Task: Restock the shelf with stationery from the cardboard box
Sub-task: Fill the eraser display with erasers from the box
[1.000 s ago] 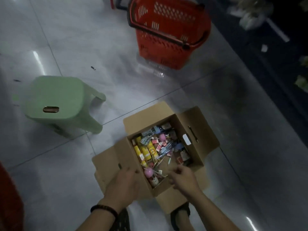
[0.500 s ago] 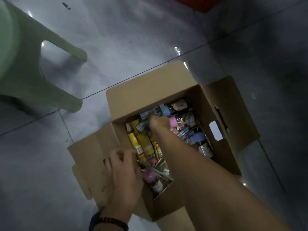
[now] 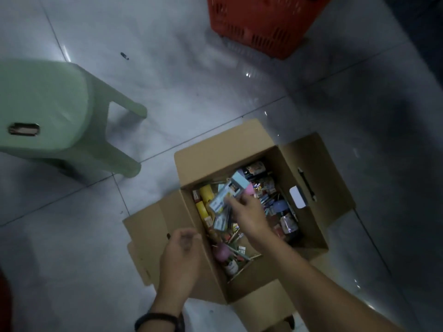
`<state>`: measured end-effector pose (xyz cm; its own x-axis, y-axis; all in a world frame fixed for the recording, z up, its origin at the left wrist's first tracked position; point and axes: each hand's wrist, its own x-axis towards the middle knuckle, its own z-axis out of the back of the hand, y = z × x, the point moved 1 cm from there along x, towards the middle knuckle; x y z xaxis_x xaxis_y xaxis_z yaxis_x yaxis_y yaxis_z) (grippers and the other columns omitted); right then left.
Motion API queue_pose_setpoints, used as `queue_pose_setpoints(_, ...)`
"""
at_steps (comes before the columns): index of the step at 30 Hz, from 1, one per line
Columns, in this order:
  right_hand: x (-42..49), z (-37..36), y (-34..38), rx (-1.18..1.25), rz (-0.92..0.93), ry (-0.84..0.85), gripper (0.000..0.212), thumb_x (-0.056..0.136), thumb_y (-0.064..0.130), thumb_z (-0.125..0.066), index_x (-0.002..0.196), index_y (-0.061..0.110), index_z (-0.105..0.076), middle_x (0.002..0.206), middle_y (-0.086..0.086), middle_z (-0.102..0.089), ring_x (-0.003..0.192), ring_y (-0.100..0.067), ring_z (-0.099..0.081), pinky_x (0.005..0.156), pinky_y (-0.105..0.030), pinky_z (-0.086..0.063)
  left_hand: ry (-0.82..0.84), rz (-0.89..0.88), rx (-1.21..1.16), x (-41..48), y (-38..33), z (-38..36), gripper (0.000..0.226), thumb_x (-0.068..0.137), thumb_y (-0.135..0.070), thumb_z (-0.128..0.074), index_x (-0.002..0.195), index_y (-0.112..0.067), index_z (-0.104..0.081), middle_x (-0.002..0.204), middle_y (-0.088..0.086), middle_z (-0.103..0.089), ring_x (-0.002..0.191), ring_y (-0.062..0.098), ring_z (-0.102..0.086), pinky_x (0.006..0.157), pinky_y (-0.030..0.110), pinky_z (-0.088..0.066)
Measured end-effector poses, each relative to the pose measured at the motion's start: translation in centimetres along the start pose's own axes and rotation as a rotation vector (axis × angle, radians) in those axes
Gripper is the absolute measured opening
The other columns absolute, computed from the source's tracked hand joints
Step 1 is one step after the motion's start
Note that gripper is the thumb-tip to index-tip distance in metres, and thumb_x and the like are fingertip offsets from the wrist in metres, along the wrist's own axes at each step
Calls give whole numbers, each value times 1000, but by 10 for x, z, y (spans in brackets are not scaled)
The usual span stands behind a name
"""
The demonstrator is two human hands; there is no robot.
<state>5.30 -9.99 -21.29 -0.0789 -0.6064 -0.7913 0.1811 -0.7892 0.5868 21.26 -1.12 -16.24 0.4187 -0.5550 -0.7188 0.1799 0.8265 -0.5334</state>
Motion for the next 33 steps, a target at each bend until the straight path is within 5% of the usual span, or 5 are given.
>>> queue_pose_setpoints(7, -261, 26, 143, 6, 127, 170, 13, 105, 15, -64, 110, 14, -75, 102, -3, -82, 95, -23, -79, 82, -41, -64, 546, 271, -570, -139, -107, 102, 61, 101, -65, -39, 142, -27, -62, 131, 12, -74, 120, 35, -72, 101, 55, -57)
queue_pose_setpoints(13, -435, 15, 259, -194, 460, 156, 12, 98, 23, -70, 97, 29, -80, 95, 4, -76, 87, -10, -72, 73, -23, -55, 608, 87, -787, -298, -195, 237, 44, 114, -34, -33, 144, -16, -59, 130, 17, -73, 99, 29, -75, 69, 37, -61)
queue_pose_setpoints(21, -610, -36, 339, -223, 635, 567, 86, 88, -4, -80, 150, 47, -50, 110, -8, -71, 96, -24, -76, 80, -45, -66, 274, -185, -981, -485, -187, 385, 25, 104, -34, -54, 122, -30, -70, 107, 19, -72, 76, 33, -65, 71, 44, -57)
queue_pose_setpoints(27, -752, -126, 332, -482, 811, 1029, 72, 82, -3, -85, 132, 45, -65, 102, -6, -73, 88, -27, -74, 83, -52, -64, -199, -291, -1199, -625, -112, 463, 38, 103, -31, -59, 140, -26, -59, 104, 26, -72, 77, 36, -67, 67, 42, -56)
queue_pose_setpoints(33, -929, -201, 273, -587, 1041, 1379, 45, 90, 0, -80, 121, 30, -65, 105, 9, -78, 97, -9, -74, 81, -21, -59, -678, -391, -1277, -755, -3, 515, 31, 109, -14, -55, 133, -32, -61, 122, 24, -73, 95, 45, -73, 68, 48, -60)
